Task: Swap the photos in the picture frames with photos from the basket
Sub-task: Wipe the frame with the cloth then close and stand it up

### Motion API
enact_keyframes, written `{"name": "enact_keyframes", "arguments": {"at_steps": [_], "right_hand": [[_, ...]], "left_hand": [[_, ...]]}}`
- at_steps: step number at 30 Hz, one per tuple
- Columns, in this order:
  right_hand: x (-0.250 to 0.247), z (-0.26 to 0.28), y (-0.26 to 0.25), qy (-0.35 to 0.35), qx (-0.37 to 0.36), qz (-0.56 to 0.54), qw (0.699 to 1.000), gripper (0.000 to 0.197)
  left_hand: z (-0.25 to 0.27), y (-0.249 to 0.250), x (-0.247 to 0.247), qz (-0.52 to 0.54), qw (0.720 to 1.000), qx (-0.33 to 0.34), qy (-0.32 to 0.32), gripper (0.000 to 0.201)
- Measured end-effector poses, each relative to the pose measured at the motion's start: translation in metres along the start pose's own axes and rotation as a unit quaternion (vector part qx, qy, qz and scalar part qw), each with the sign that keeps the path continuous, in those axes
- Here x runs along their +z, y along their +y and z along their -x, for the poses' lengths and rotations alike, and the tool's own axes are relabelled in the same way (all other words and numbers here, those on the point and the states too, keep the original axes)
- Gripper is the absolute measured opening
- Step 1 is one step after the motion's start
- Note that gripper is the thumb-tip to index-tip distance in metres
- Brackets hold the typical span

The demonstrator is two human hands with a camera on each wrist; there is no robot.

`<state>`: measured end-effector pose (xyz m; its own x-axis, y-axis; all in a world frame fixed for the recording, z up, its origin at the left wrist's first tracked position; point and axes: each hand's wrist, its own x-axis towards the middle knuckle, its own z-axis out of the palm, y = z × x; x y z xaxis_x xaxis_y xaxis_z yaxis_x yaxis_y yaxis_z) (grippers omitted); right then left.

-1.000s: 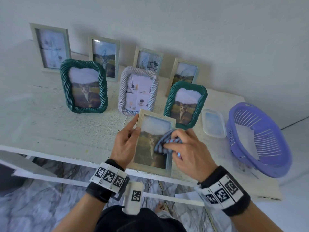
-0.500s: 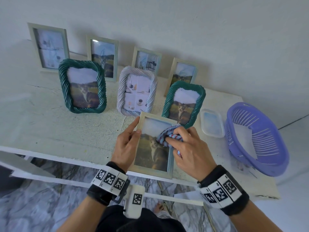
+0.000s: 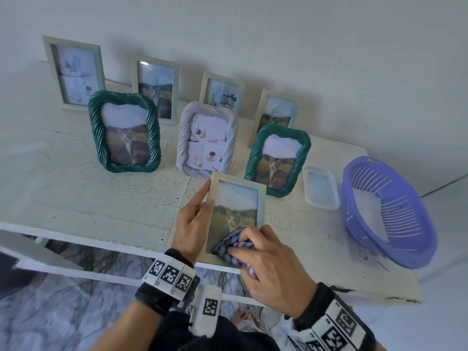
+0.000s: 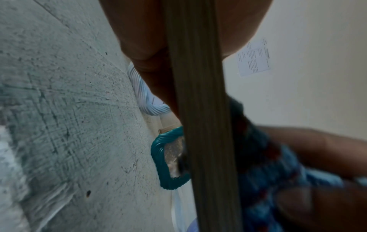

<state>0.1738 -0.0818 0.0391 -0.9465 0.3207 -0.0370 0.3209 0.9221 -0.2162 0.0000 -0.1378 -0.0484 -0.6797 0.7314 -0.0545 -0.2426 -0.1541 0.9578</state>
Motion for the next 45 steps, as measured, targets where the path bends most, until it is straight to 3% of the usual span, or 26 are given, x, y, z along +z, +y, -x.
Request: {"name": "enact_keyframes", "arguments": {"at_steps": [4, 11, 19, 26, 29, 32, 35, 39, 45], "right_hand": [[0.000, -0.008, -0.008, -0.011, -0.009, 0.011, 1.000, 0.036], [-0.009, -0.029, -0.001, 0.008, 0.011, 0.030, 0.999, 0.029], [-0.017, -0.061, 0.019, 0.047, 0.089, 0.078, 0.992, 0.043], [-0.010, -0.068, 0.014, 0.107, 0.154, 0.024, 0.982, 0.040], [-0.003, -0.068, 0.009, 0.121, 0.122, -0.028, 0.985, 0.045], [0.002, -0.058, 0.003, 0.065, 0.066, -0.045, 0.995, 0.041], [-0.002, -0.057, 0.011, 0.052, 0.078, -0.027, 0.995, 0.040], [-0.008, -0.072, 0.020, 0.085, 0.117, 0.000, 0.989, 0.047], [0.002, -0.061, 0.009, 0.037, 0.051, -0.035, 0.997, 0.049]], "left_hand": [[0.006, 0.007, 0.009, -0.008, 1.000, 0.005, 0.009, 0.038], [0.000, 0.011, 0.006, -0.058, 0.998, 0.029, 0.021, 0.042], [0.006, 0.009, 0.006, -0.098, 0.994, 0.052, -0.004, 0.050], [0.002, 0.015, 0.009, -0.136, 0.985, 0.106, -0.015, 0.047], [-0.006, 0.015, 0.005, -0.142, 0.984, 0.107, -0.013, 0.049], [-0.009, 0.015, -0.001, -0.134, 0.986, 0.095, -0.012, 0.050], [-0.005, 0.013, -0.002, -0.125, 0.988, 0.091, -0.009, 0.049], [-0.002, 0.013, 0.002, -0.119, 0.989, 0.088, -0.011, 0.046], [-0.012, 0.018, -0.005, -0.115, 0.989, 0.093, -0.008, 0.049]]}}
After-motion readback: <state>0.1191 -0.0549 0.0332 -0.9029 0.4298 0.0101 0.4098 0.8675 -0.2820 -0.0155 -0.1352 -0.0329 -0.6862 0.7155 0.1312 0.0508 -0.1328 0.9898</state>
